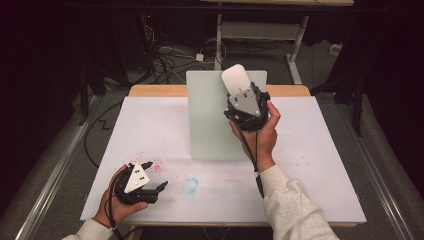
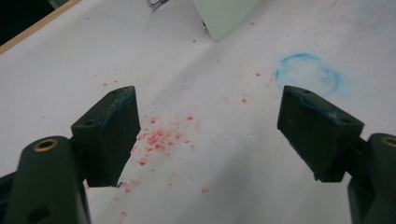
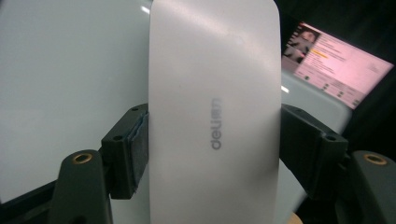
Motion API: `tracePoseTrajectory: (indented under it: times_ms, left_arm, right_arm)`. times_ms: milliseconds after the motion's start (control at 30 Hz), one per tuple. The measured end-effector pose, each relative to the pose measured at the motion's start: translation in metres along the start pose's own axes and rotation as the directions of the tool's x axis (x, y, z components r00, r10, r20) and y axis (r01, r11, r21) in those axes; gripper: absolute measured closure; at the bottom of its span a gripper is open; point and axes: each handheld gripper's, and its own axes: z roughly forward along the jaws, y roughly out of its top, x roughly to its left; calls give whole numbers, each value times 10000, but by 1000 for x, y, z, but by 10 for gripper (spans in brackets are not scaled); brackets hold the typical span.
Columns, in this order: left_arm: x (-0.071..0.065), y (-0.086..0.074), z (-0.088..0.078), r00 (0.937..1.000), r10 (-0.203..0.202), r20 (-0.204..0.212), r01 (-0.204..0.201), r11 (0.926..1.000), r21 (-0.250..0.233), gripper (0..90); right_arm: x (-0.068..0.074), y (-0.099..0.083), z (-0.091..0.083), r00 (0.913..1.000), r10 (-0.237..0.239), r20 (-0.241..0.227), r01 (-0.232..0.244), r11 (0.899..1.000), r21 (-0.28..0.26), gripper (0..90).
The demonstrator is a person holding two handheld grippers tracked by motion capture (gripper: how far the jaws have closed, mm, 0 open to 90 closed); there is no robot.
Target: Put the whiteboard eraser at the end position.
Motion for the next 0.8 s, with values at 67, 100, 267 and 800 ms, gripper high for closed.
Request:
tracePoseTrajectory:
  times_ms: [67,100,267,800]
  left_arm:
    - [0,0,0,10000,0,-11,0,10000,-10,202]
    - [0,0,-1,10000,24,-15,-24,10000,7,202]
    - [0,0,-1,10000,22,-25,-22,10000,-5,202]
    - [-1,0,0,10000,87,-39,-87,9999,58,202]
  right_arm:
    - [12,-1,0,9994,-313,-140,313,9995,-11,311]
    - [18,-2,0,9979,-517,-400,515,9987,-63,311]
    - [47,-14,-4,9862,-1396,-891,1393,9902,-97,311]
    - [108,-65,-19,9375,-2775,-2101,2888,9571,245,311]
